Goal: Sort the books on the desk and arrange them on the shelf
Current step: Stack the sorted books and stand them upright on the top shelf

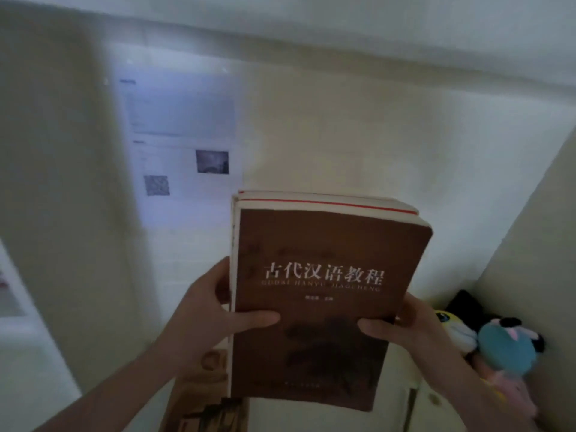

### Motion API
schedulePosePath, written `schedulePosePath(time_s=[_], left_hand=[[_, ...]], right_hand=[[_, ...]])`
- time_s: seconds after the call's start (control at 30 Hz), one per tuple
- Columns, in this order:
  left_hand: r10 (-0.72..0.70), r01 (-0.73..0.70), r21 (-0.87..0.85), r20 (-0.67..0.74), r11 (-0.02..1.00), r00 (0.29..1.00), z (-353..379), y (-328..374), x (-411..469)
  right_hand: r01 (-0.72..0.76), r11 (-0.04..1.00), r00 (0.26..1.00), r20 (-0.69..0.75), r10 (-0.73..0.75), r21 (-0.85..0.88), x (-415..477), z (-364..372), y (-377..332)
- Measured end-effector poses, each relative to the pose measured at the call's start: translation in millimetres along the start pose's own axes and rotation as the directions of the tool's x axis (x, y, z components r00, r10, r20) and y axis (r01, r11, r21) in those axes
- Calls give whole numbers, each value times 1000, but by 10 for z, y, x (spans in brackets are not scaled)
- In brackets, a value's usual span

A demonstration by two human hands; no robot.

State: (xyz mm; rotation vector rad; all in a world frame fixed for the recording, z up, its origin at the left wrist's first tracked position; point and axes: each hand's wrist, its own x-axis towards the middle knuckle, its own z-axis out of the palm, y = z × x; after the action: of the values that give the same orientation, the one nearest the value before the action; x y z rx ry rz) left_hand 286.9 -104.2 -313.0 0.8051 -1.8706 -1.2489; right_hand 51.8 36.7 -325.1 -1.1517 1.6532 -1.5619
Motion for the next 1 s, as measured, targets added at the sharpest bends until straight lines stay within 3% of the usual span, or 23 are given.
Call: schedulePosePath(time_s=[0.27, 1.0], left_hand=[[143, -130, 101, -142, 986, 979, -533, 721, -287], [326, -288, 158, -339, 944, 882, -1520, 1775, -852]], right_hand=[[214, 977, 971, 114, -212, -1, -81, 274, -841], [444, 896, 860, 271, -431, 16, -174, 870, -2181]])
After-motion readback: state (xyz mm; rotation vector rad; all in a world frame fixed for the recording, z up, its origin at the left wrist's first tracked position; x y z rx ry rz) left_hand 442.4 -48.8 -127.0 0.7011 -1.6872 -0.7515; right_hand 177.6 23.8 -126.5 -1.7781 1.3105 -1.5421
